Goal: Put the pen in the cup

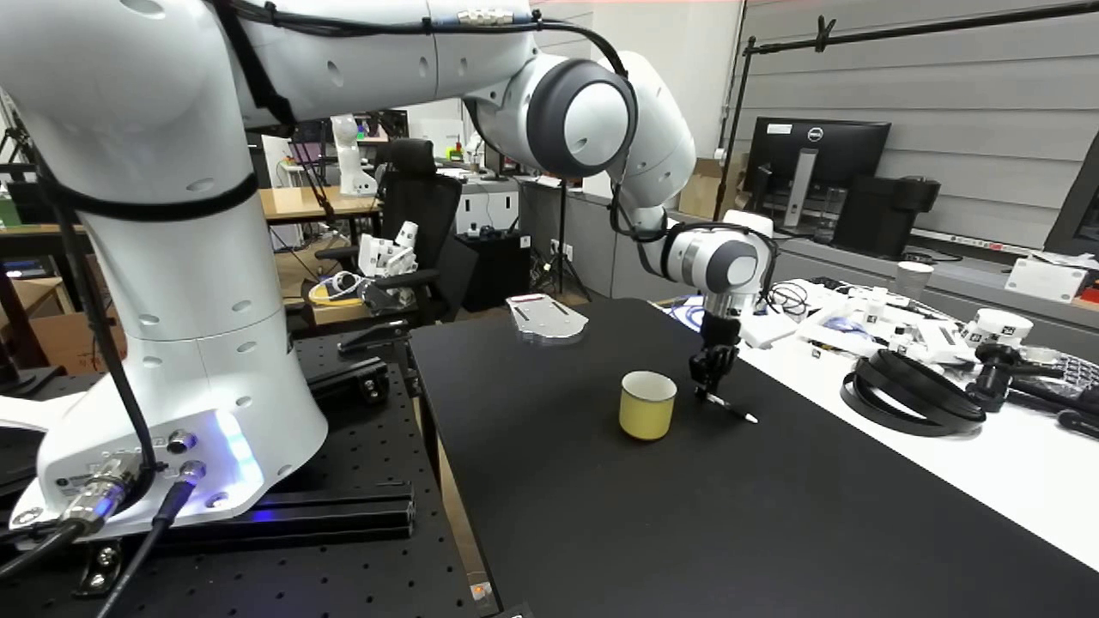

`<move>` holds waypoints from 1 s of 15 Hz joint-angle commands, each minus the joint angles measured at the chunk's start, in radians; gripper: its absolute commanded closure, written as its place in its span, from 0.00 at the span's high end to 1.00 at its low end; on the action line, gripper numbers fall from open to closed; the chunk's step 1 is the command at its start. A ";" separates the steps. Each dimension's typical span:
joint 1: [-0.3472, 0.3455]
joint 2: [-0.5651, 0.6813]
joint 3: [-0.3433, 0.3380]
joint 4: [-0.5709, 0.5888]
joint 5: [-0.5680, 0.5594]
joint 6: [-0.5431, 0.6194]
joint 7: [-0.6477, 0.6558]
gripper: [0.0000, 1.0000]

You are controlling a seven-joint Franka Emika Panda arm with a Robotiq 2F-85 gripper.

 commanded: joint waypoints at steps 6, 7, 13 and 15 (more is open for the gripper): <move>-0.002 0.011 -0.010 0.066 0.011 -0.031 0.040 0.04; -0.005 0.005 -0.005 0.072 0.017 -0.050 0.044 0.04; -0.033 -0.065 0.042 0.102 0.089 -0.201 0.016 0.04; -0.051 -0.099 0.064 0.091 0.121 -0.235 0.000 0.04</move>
